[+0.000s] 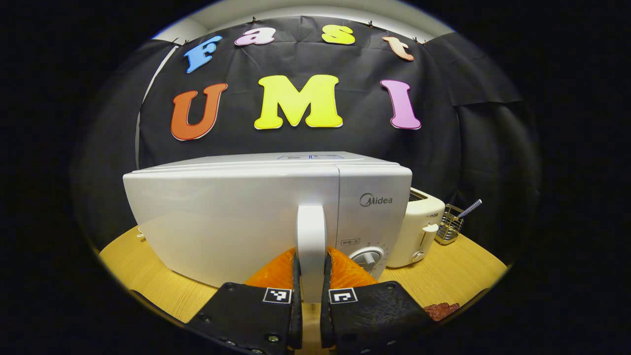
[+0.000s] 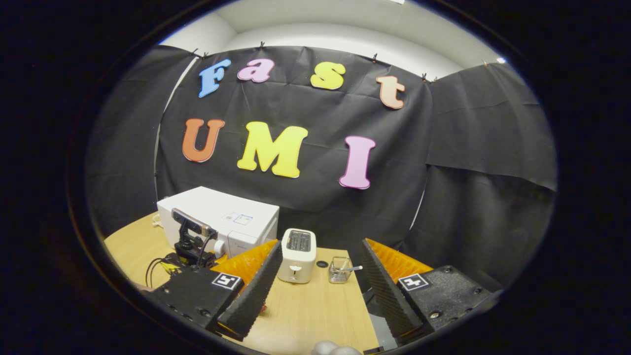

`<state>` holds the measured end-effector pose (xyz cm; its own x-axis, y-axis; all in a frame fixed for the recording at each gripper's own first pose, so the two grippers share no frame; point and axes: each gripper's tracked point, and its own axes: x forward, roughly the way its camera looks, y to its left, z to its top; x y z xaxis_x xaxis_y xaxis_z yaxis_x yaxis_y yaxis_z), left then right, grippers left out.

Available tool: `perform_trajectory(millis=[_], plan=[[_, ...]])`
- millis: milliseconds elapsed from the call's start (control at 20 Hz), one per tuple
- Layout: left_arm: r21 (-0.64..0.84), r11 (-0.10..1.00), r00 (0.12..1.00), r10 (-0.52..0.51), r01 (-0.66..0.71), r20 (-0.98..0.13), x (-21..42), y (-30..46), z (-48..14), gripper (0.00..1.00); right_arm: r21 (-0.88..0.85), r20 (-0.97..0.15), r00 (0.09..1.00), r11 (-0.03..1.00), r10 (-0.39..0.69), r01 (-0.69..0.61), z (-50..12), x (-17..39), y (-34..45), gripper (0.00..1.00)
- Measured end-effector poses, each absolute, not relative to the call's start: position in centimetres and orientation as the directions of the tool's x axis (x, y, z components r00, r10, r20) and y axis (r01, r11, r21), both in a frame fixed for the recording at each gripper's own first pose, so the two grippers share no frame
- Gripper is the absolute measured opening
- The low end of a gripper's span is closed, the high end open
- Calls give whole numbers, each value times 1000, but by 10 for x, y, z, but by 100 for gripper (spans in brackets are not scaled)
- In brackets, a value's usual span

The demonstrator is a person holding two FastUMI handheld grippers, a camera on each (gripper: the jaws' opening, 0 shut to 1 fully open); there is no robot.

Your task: Open the microwave oven with the left hand, put the food in, and close the microwave oven.

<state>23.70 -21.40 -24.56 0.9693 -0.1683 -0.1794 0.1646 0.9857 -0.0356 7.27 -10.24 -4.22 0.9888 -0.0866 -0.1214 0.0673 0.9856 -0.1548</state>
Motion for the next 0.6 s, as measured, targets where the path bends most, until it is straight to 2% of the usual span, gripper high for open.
perform_trajectory(millis=[150,200,250,450,600], plan=[[-19,985,968,-170,169,-183,213,-206,-247,13,-164,-121,989,984,-89,68,-41,68,-101,100],[2,984,969,-175,178,-174,203,-204,-248,13,-171,-121,989,983,-86,64,-42,65,-100,96],[9,982,969,-183,187,-166,194,-199,-249,14,-176,-118,990,983,-79,57,-42,62,-97,100],[-23,977,956,-210,210,-204,145,-176,-253,13,-165,-127,991,986,-48,26,-48,53,-78,100],[13,975,958,-213,220,-194,117,-151,-252,20,-148,-129,991,989,-29,10,-50,48,-63,100]])
